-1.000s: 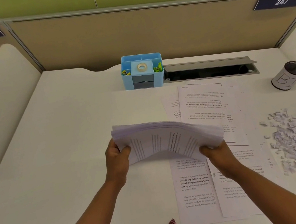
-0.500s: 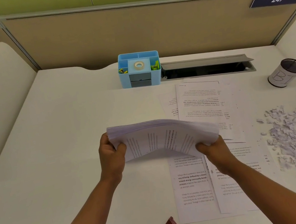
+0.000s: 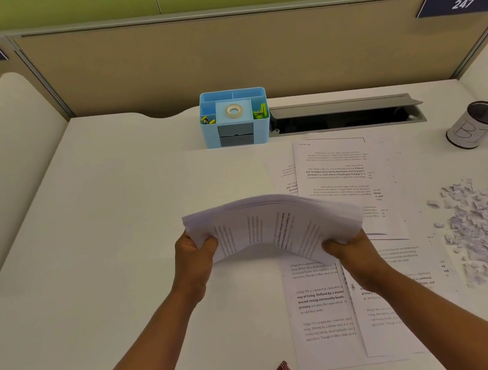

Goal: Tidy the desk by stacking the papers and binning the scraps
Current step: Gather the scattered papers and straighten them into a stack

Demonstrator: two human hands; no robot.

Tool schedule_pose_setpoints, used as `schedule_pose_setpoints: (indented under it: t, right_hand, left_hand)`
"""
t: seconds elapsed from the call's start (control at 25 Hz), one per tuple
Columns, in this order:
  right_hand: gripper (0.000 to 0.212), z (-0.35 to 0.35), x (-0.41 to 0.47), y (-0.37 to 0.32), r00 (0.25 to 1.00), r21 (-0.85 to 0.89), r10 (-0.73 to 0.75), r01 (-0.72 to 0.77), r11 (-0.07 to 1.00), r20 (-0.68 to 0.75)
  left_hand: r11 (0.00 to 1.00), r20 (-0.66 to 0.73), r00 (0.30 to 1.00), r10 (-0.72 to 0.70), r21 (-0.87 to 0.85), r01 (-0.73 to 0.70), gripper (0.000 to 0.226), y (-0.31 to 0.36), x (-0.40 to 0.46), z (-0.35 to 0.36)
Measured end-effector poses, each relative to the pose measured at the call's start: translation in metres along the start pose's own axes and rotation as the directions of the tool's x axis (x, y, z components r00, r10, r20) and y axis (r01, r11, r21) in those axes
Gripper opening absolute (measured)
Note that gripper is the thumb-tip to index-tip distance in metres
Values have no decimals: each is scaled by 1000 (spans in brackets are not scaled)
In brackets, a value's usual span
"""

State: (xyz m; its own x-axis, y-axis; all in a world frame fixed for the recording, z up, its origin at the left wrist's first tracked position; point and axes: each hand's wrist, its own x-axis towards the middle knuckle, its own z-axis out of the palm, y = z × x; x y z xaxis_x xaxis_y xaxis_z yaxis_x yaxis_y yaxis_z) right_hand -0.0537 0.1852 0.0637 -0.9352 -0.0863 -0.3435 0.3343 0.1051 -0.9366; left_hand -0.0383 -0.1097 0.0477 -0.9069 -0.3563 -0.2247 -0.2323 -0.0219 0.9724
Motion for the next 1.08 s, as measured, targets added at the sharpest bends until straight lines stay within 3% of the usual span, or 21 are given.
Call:
schedule_pose_setpoints:
  t: [0.52,0.68,0.84,1.08]
  right_hand:
    - [45,-6,6,5,1000,12,-21,20,1000,8]
    - [59,-5,4,5,1000,9,-17,17,1000,7]
    - [58,-2,9,2,1000,6,-25,25,1000,8]
    - [49,-3,13,8,1000,26,-11,11,1000,1]
  left_hand:
    - [999,47,999,15,36,-17,32,-5,4,-10]
    - [994,58,996,64,90,-69,28,-2,3,-11]
    - [993,11,994,106,55,-106,22,4,8,-5]
    - [996,35,996,80,44,-82,25,-5,13,-3]
